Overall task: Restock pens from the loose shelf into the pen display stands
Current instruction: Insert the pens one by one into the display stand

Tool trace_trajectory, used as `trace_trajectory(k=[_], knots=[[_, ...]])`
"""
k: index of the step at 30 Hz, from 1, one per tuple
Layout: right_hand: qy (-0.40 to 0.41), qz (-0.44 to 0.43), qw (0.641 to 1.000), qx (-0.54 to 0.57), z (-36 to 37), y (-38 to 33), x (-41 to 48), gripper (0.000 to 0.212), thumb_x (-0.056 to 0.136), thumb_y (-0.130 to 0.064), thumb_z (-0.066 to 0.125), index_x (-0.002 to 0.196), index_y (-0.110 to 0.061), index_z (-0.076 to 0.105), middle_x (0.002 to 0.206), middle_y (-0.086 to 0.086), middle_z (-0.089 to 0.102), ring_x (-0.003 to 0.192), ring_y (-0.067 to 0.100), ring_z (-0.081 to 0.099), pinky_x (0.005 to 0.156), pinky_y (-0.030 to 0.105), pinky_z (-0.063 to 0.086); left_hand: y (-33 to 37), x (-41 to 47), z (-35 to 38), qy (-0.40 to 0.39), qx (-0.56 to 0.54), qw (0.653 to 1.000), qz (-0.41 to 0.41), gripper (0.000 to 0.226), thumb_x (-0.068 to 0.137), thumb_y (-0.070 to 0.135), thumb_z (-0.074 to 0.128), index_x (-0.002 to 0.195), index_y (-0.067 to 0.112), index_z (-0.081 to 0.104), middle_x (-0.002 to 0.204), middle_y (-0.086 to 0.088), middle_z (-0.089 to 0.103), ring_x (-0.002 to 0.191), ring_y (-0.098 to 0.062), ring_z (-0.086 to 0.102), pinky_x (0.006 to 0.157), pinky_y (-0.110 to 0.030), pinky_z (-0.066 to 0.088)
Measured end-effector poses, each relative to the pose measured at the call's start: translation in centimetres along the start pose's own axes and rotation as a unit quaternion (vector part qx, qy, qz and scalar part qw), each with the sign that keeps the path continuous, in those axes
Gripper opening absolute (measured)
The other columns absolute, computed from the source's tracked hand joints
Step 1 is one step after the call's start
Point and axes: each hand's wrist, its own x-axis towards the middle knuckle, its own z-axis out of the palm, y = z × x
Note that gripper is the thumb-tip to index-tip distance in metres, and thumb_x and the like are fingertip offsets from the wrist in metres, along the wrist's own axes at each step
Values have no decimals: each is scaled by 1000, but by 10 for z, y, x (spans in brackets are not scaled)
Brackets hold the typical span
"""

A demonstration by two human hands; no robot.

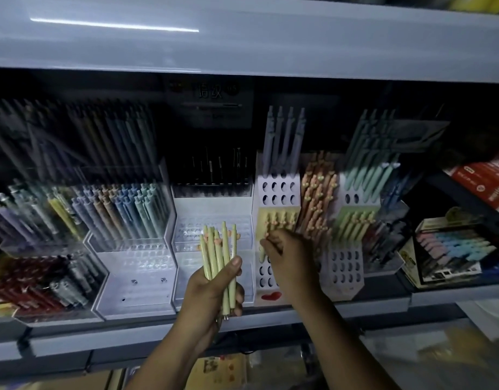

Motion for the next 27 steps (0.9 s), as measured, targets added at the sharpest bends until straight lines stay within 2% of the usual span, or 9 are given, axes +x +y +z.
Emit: trace_trajectory(k=[4,8,13,16,19,21,23,24,27], knots=[[1,4,1000,-23,5,7,-1,16,96,-30,66,86,-18,66,79,-1,67,73,11,63,64,26,49,-5,0,-1,4,4,1000,5,36,81,33,76,91,3,60,57,-19,53,46,-26,48,45,-30,42],[7,9,1000,-28,9,13,0,15,95,-35,65,88,-22,66,85,-1,67,80,14,64,71,30,53,-5,-1,0,3,17,1000,11,37,80,33,76,91,2,60,57,-19,53,47,-27,49,44,-30,43],[9,0,999,-40,8,13,-3,14,96,-29,65,95,-16,69,90,0,71,86,16,66,76,33,55,0,0,2,-1,22,1000,12,36,81,33,76,92,3,59,60,-22,56,47,-27,52,45,-31,45],[-2,30,999,-25,8,14,-8,13,94,-28,68,99,-16,72,93,-1,72,87,15,67,78,36,57,-2,-1,2,-3,24,1000,12,40,79,34,76,95,1,60,62,-23,58,49,-27,56,43,-30,45],[12,64,998,-16,2,11,-19,7,93,-26,69,91,-20,68,90,-6,71,84,13,66,75,34,55,-4,-3,1,-5,20,1000,12,49,76,35,77,101,-5,62,67,-23,59,49,-27,59,41,-29,46],[1,88,995,38,-5,4,-24,10,93,-22,69,86,-24,63,85,-10,69,79,10,65,71,32,53,-5,-4,-1,-7,17,1000,11,59,77,35,78,112,-8,60,70,-24,59,49,-28,59,41,-29,46],[-51,120,980,148,-12,-7,-26,11,95,-21,67,83,-21,66,75,-3,69,62,13,63,61,31,50,-8,-3,-3,-14,13,1000,10,61,84,31,75,126,-8,55,71,-25,60,47,-28,58,40,-29,46],[-78,129,967,203,-16,-14,-26,12,96,-21,66,85,-17,69,74,2,69,55,16,60,56,32,49,-8,-3,-3,-19,11,1000,8,58,86,29,74,126,-8,55,71,-25,60,46,-28,58,40,-29,45],[-154,154,917,333,-24,-29,-28,15,98,-22,65,97,-10,74,79,8,71,55,25,57,48,31,45,-7,-4,-1,-42,10,999,0,42,85,30,73,98,-10,67,68,-23,61,44,-28,58,38,-28,44]])
